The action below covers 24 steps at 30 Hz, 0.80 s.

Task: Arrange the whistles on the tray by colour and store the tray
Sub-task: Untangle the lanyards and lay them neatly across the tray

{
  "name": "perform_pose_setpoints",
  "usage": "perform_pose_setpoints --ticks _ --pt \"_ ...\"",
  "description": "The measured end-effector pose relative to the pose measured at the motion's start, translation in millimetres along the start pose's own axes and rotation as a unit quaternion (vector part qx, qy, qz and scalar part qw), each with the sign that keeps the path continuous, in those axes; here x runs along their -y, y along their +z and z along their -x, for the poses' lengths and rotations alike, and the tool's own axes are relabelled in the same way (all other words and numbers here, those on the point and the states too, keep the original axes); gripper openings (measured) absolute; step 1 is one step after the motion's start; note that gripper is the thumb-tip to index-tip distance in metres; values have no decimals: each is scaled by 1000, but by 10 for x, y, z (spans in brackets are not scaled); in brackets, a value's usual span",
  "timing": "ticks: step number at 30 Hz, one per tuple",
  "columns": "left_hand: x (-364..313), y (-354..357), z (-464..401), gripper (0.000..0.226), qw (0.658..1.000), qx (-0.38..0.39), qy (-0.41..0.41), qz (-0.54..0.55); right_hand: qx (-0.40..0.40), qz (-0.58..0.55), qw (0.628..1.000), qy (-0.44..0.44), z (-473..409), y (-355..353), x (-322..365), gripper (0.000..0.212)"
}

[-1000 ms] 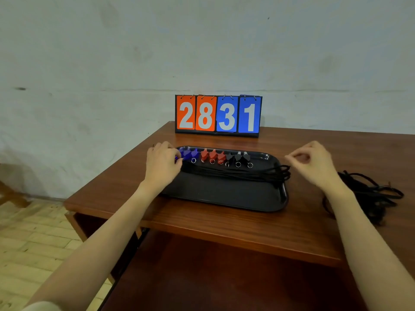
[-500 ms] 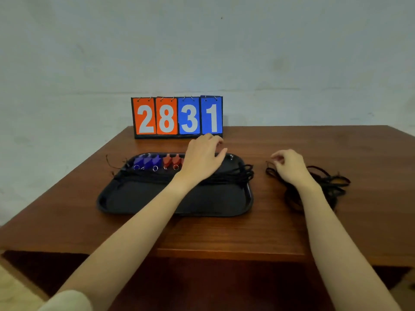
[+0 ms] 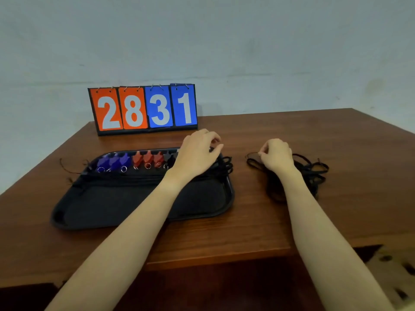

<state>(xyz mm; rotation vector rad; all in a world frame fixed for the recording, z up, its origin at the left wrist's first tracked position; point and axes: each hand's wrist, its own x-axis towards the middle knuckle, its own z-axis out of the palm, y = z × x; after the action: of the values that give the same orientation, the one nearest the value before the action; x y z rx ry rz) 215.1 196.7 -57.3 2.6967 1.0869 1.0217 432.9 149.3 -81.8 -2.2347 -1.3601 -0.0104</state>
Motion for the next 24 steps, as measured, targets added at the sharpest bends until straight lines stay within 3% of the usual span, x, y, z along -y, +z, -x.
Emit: perform_pose_setpoints --ticks 3,7,11,14,19,24 --pt "-44 0 27 21 999 -14 25 14 -85 -119 989 -35 70 -144 43 7" --pt "-35 6 30 24 999 -31 27 34 -101 -263 952 -118 213 -305 190 6" --pt "-70 -4 26 37 990 -39 2 137 -60 -267 944 -184 302 -287 297 7" --pt "-88 -16 32 39 989 -17 -1 149 -36 -274 938 -209 324 -268 338 6" --pt "-117 -34 39 16 992 -5 6 127 -17 -299 925 -233 352 -266 373 3" --pt "-128 -78 28 15 976 -55 -72 196 -54 -334 928 -157 276 -329 265 29"
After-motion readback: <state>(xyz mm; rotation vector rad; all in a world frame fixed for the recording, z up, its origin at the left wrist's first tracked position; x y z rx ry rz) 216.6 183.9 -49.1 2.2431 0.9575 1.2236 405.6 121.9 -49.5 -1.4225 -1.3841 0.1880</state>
